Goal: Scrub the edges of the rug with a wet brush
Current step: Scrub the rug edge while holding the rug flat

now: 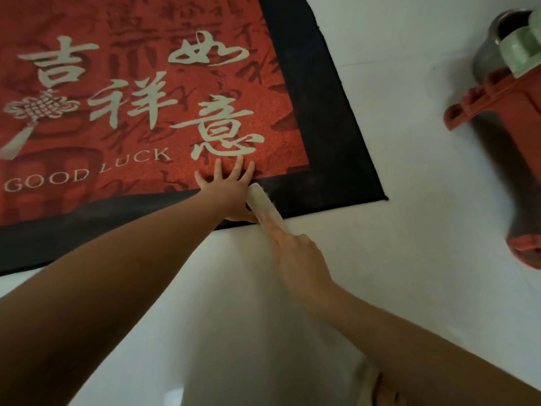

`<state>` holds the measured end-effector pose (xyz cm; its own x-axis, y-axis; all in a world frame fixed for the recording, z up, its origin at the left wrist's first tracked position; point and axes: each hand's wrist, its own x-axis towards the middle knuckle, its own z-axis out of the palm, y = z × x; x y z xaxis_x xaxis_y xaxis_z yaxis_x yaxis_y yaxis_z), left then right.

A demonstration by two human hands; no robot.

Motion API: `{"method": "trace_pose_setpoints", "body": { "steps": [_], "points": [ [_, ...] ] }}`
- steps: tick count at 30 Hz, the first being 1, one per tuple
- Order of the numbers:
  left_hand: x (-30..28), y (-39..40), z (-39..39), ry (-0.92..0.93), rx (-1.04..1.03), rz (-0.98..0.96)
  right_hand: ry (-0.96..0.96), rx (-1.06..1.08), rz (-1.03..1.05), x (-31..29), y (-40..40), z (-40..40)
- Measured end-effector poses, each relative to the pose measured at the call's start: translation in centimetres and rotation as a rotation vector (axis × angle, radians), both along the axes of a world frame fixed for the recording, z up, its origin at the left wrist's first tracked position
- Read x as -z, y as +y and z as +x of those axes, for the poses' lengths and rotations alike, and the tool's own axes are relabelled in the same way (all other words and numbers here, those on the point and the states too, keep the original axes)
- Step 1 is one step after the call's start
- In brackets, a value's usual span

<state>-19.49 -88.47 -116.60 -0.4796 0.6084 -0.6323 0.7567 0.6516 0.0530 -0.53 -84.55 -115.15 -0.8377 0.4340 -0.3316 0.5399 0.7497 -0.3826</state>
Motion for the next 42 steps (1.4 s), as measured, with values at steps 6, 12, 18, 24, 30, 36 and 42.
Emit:
{"method": "trace_pose_setpoints", "body": {
  "steps": [6,12,18,24,30,36,42],
  "points": [
    [0.5,-2.0,-0.4,-0.097,-0.051,0.142,-0.025,0.328,0.091,0.0,6.0,0.3],
    [0.1,-3.7,-2.1,-0.149,-0.02,0.163,-0.024,-0.106,0.056,0.0,0.3,-0.4],
    [0.6,-5.0,-2.3,-0.07,0.012,0.161,-0.042,0.306,0.089,0.0,4.5,1.0],
    [0.5,-5.1,-1.9,-0.073,-0.085,0.112,-0.078,-0.043,0.127,0.5,3.7,-0.9],
    [0.5,-4.5,-0.7,-0.131,-0.164,0.106,-0.077,0.082,0.121,-0.2,3.2,-1.7],
    [0.9,-5.2,-0.8,-0.101,-0.144,0.158,-0.007,0.098,0.072,0.9,5.8,-1.8],
    [0.8,-4.9,-1.0,-0.095,-0.146,0.176,-0.084,-0.122,0.033,-0.6,-1.0,-2.8]
  ]
}}
